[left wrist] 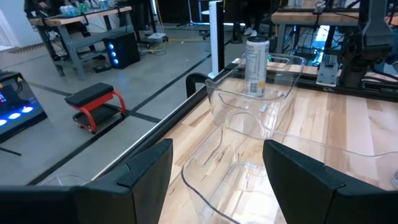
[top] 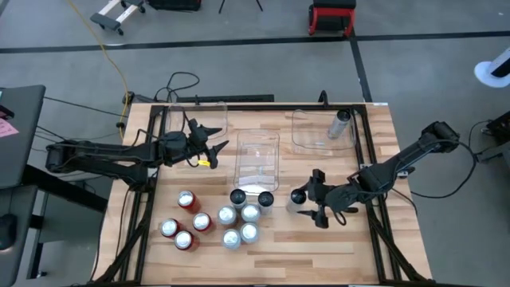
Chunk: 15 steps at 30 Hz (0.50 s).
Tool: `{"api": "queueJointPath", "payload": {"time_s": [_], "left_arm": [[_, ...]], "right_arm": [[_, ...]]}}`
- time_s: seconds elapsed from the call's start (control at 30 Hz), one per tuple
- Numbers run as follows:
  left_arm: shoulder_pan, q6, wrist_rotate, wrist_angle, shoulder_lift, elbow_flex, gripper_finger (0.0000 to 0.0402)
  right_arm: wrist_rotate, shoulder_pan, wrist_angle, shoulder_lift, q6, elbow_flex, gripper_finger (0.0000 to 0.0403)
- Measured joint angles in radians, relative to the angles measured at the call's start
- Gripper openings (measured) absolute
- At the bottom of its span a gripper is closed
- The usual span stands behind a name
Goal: Sort soda cans
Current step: Put the right black and white soda can in the right transparent bin
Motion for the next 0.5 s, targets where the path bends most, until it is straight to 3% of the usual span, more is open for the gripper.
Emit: {"api": "queueJointPath", "payload": {"time_s": [0.3,0.5], "left_arm": [[0.000,0.000,0.000,0.003,0.000,0.000,0.0247],[0.000,0.003,0.000,-0.004,0.000,0.000,0.0247]], "right_arm": [[0.095,-0.020,0.006,0.000,-0.064,0.000,0.0381],[0.068,-0.035,-0.005,0.000,-0.018,0.000,0.0397]]}}
